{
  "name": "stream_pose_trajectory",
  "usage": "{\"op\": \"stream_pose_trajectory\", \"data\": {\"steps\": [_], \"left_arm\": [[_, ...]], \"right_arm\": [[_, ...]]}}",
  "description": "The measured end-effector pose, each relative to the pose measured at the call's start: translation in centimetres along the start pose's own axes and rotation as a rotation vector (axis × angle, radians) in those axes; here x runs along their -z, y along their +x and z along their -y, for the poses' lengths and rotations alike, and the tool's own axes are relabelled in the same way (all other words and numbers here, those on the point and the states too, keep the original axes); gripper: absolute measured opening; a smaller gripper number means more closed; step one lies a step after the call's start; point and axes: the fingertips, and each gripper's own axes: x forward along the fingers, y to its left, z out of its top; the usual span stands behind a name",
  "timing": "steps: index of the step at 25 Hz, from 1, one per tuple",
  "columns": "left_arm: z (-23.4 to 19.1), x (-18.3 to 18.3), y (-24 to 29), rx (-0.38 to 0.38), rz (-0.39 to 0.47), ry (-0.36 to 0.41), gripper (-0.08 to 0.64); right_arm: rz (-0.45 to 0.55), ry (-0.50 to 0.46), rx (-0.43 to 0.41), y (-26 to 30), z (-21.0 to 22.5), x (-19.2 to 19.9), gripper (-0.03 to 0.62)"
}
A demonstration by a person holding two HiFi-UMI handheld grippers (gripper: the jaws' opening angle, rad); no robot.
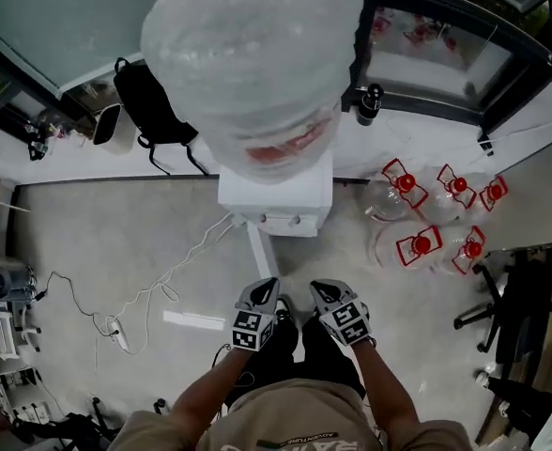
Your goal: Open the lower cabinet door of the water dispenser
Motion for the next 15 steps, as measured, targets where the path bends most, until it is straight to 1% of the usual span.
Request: {"op": "stream_pose_trajectory", "data": {"steps": [3, 6, 9, 15], "left_arm": [[1.9, -3.0, -1.1, 0.006, 0.033, 0.002, 0.002], [3.6, -6.4, -2.2, 0.041, 0.071, 0.028, 0.002], [4.8, -9.7, -3.4, 0.061, 0.114, 0.082, 0.002], [6.6, -16.3, -6.5, 0.096, 0.186, 0.2, 0.002]], "right_arm": [[0.076, -0.01, 0.054, -3.5, 0.2, -3.6, 0.009], [0.144, 0.008, 0.089, -6.5, 0.2, -6.8, 0.009], [0.205, 0.037, 0.111, -9.4, 0.4, -9.6, 0.009], [0.288, -0.044, 0.189, -13.8, 0.8, -14.3, 0.009]]}}
